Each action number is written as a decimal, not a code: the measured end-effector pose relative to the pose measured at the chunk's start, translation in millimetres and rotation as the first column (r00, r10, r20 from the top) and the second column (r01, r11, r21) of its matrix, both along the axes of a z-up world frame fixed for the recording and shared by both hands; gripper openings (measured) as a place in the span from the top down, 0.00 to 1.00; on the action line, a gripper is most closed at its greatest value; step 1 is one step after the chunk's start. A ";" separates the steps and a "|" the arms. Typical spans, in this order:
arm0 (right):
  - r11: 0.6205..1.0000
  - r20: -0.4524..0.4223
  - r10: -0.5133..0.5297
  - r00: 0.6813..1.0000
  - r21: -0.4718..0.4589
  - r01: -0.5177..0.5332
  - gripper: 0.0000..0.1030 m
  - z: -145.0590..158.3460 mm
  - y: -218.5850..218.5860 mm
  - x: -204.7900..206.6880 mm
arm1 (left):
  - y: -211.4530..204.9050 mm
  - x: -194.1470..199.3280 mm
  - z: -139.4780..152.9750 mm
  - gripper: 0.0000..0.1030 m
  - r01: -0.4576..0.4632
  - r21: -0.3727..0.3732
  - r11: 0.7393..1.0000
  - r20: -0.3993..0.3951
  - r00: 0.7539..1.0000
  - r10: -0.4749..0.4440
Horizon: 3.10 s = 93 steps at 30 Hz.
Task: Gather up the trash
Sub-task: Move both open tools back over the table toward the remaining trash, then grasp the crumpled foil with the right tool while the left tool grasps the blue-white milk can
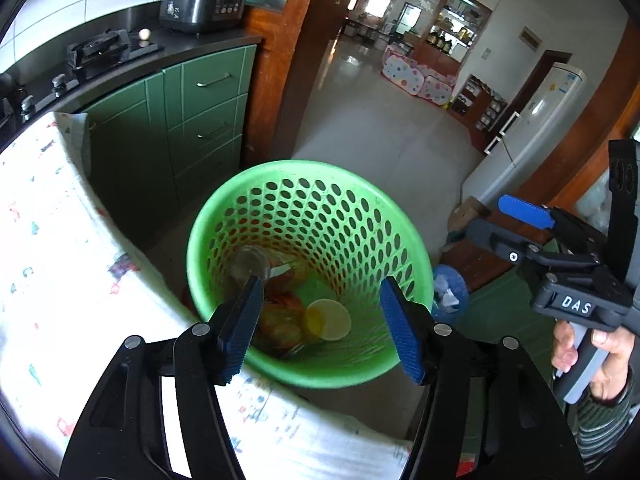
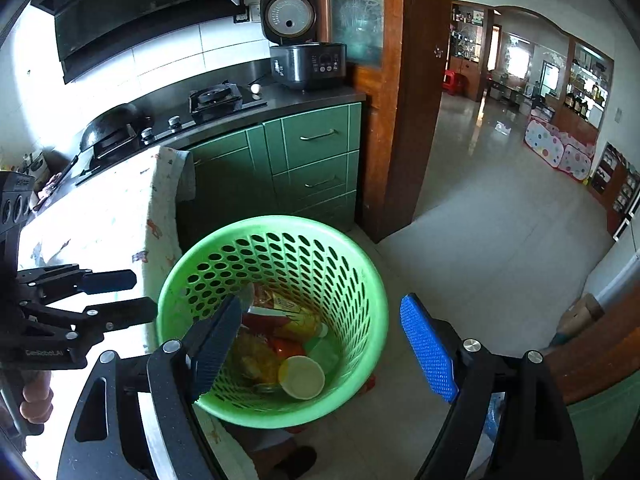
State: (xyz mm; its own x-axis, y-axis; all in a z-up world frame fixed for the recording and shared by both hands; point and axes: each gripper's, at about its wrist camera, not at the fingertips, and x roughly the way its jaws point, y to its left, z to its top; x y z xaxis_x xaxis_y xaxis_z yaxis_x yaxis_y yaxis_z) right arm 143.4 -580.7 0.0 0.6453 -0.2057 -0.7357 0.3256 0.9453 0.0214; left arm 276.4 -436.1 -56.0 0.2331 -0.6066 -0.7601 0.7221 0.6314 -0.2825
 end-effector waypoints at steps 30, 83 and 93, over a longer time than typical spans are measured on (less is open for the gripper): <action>0.885 0.057 0.460 0.886 0.050 -0.463 0.17 28.7 279.2 82.3 | 408.8 -18.0 70.5 0.31 -0.668 0.062 0.742 0.234 0.732 0.640; 0.761 -0.145 0.584 0.799 0.440 -0.476 0.68 -81.7 473.7 286.2 | 506.2 65.6 -28.1 0.31 -0.711 0.271 0.648 -0.039 0.665 0.746; 0.771 -0.108 0.587 0.802 0.376 -0.514 0.80 -66.1 458.0 269.7 | 497.8 68.9 -31.3 0.37 -0.708 0.274 0.651 -0.039 0.668 0.743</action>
State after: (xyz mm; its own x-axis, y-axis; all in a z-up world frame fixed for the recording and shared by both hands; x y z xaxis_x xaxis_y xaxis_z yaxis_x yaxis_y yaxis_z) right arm 413.1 -122.7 -66.2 0.3996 0.4011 -0.8243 -0.2179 0.9150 0.3396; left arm 345.3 61.7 -87.3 0.4114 -0.1039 -0.9055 -0.0291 0.9915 -0.1270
